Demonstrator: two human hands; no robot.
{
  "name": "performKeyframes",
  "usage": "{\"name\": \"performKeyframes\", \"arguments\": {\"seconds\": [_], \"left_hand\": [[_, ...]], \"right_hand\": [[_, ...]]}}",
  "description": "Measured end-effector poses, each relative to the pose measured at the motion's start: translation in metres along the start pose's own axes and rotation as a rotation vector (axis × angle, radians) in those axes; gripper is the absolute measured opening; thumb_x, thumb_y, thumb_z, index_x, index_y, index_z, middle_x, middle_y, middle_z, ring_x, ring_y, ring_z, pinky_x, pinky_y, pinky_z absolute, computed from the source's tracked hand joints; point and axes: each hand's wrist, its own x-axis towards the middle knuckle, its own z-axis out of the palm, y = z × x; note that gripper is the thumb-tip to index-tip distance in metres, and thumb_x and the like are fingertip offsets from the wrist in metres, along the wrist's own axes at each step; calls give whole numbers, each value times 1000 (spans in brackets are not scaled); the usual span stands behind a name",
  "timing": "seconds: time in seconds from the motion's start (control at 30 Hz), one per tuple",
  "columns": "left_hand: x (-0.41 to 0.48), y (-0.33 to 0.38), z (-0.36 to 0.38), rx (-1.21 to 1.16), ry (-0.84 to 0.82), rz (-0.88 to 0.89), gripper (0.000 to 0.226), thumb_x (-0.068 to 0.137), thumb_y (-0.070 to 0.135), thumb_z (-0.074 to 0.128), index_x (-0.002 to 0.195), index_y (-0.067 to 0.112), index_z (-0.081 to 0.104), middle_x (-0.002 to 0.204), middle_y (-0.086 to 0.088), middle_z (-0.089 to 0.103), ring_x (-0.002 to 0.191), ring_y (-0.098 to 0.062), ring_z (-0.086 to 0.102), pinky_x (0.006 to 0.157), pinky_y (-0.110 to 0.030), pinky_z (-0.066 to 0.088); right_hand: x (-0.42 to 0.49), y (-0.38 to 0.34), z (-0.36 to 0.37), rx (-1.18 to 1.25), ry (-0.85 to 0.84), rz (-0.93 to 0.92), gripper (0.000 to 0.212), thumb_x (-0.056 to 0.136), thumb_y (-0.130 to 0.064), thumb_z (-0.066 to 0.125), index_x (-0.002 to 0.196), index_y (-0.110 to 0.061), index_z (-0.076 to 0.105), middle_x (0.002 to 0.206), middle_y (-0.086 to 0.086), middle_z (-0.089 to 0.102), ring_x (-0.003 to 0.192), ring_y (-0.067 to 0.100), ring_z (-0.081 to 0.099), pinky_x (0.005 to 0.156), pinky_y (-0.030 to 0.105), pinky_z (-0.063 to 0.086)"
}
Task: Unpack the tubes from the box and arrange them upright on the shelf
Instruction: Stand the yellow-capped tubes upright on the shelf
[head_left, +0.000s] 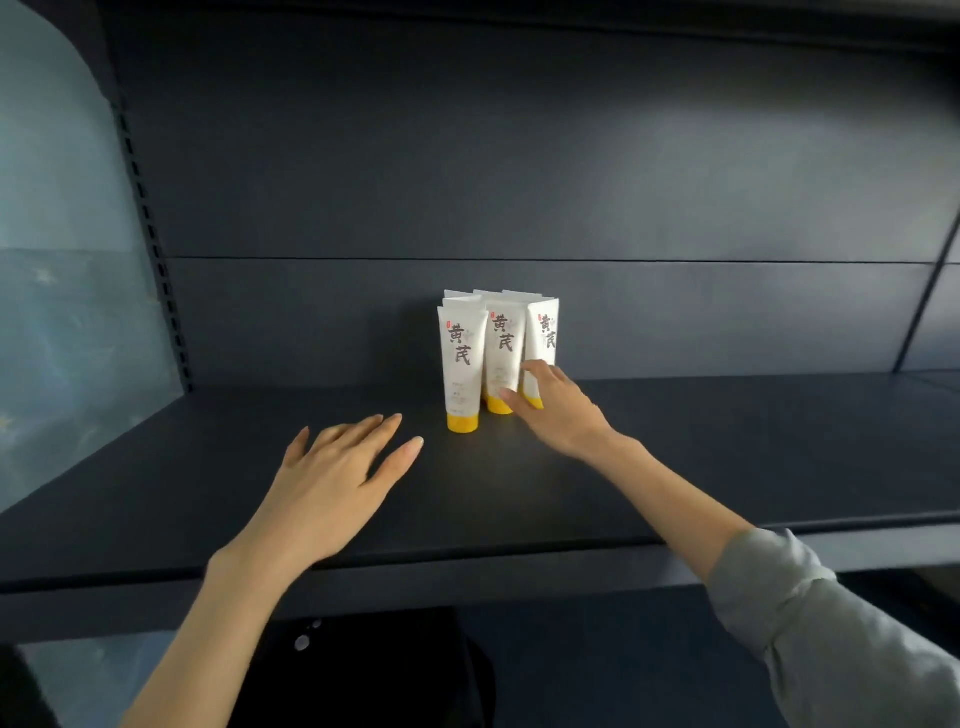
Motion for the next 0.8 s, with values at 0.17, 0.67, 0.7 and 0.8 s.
{"name": "performKeyframes", "arguments": {"seconds": [0.17,0.67,0.7,0.8], "left_hand": [[16,16,7,23,-53,50,82,77,70,0,150,34,12,157,13,16,144,-9,13,119,-42,5],[4,136,41,36,121,192,78,83,65,8,148,27,27,154,10,29,142,-11,20,115,-41,13],[0,150,44,44,134,204,82,80,66,5,148,26,29,153,9,30,142,-12,22,114,-40,16],[-13,191,61,69,117,218,82,81,66,2,149,27,25,154,8,28,142,-13,23,116,-44,14]], "right_hand": [[-50,36,-44,-365,-31,34,80,87,-70,26,151,-23,15,159,-1,14,146,21,10,115,54,9],[-206,159,-150,-597,105,310,92,74,-78,4,152,-29,-1,160,-8,-3,147,16,-7,117,51,0],[-218,167,-157,-604,112,321,92,74,-78,2,152,-29,-1,160,-7,-3,147,16,-7,118,52,1],[-253,191,-175,-612,119,355,89,76,-77,3,152,-29,-1,160,-5,-2,147,18,-6,118,52,0]]}}
